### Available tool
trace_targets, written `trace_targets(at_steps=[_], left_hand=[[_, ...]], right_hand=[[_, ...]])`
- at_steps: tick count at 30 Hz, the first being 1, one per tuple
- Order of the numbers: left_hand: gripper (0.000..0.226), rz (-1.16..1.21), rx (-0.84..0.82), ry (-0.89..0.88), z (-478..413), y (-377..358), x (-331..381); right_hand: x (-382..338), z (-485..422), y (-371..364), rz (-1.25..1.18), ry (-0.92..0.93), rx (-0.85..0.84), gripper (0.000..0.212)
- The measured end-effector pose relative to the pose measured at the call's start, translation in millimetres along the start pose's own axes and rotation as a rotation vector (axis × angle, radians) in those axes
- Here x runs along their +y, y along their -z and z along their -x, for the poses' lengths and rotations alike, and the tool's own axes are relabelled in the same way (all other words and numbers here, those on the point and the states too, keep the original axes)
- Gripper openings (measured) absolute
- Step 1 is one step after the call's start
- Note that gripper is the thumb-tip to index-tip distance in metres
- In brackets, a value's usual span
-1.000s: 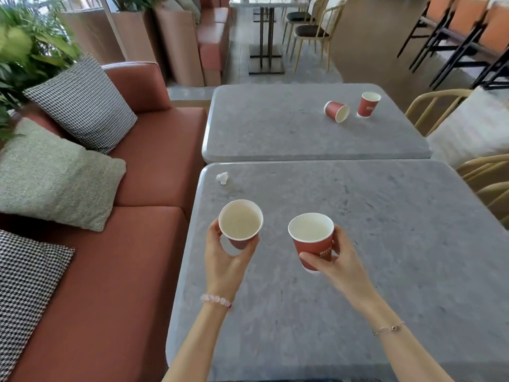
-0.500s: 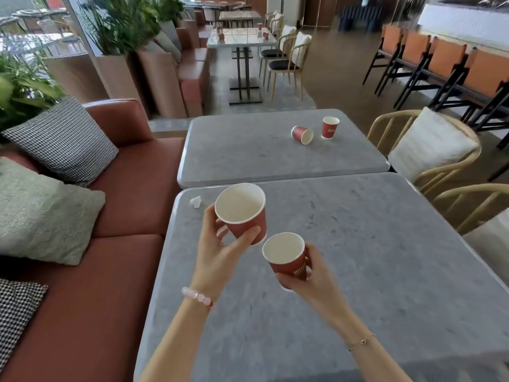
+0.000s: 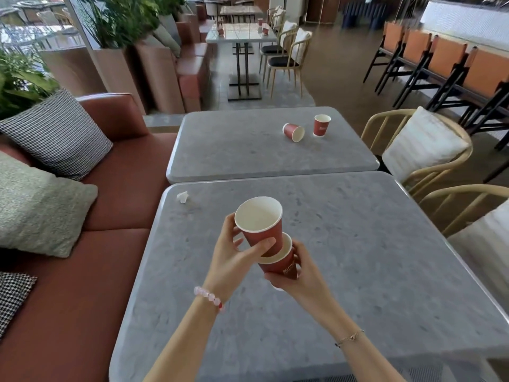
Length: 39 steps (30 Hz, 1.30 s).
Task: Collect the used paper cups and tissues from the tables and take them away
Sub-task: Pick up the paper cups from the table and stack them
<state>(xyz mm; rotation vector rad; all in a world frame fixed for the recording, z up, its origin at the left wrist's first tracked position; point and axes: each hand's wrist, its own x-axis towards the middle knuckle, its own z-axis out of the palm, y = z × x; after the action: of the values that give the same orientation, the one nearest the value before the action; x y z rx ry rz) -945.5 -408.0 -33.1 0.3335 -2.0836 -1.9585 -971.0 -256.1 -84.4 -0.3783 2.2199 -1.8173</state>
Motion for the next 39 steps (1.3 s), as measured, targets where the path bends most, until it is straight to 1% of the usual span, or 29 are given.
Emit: trace_targets(at_steps=[4, 9, 11, 13, 15, 17, 20, 22, 23, 26, 28, 31, 34, 39], left_hand=[[0.063, -0.02, -0.023, 0.009, 4.7, -10.6, -5.4], [0.061, -0.047, -0.069, 0.031, 10.2, -17.7, -13.9], [0.064, -0.059, -0.088, 0.034, 11.9, -18.2, -15.1], [0.072, -0.104, -0.101, 0.032, 13.4, -17.7, -14.9], [0.08, -0.153, -0.099, 0.022, 14.1, -15.8, -15.9], [0.083, -0.176, -0.085, 0.008, 14.0, -13.0, -16.1], [0.078, -0.22, -0.045, -0.056, 14.6, -9.7, -13.1], [0.07, -0.321, -0.011, -0.128, 14.3, -6.9, -10.7], [0.066, -0.414, 0.008, -0.178, 13.4, -5.0, -10.3], [0.06, -0.795, 0.098, -0.393, 7.2, 0.9, -12.5], [0.056, -0.955, 0.154, -0.497, 3.6, 1.9, -11.5], [0.054, -1.08, 0.158, -0.55, -0.6, 0.6, -10.8], [0.056, -1.17, 0.125, -0.553, -4.0, -3.3, -13.2], [0.056, -1.209, 0.101, -0.564, -2.9, -15.3, -13.7]], right_hand=[[2.0, -0.2, 4.5, -0.009, -0.019, 0.007, 0.067], [0.2, -1.0, 9.2, -0.018, -0.028, 0.009, 0.064], [-0.9, -0.9, 11.3, -0.02, -0.023, 0.007, 0.064], [-1.0, -0.8, 13.9, -0.034, -0.023, 0.009, 0.065], [0.2, -0.7, 16.8, -0.046, -0.029, 0.012, 0.065], [1.0, -1.2, 19.4, -0.036, -0.03, 0.015, 0.067], [3.7, -3.7, 22.9, -0.031, -0.044, 0.027, 0.07], [4.5, -5.6, 25.2, -0.021, -0.049, 0.033, 0.069], [4.4, -6.5, 26.7, -0.013, -0.045, 0.04, 0.068], [2.8, -8.6, 32.5, -0.004, -0.037, 0.047, 0.061], [1.8, -9.5, 37.2, -0.018, -0.029, 0.048, 0.057], [-0.8, -10.8, 44.4, -0.031, -0.02, 0.074, 0.059], [-2.3, -11.2, 54.0, -0.057, -0.009, 0.096, 0.058], [-2.4, -8.7, 72.3, -0.07, 0.008, 0.133, 0.058]])
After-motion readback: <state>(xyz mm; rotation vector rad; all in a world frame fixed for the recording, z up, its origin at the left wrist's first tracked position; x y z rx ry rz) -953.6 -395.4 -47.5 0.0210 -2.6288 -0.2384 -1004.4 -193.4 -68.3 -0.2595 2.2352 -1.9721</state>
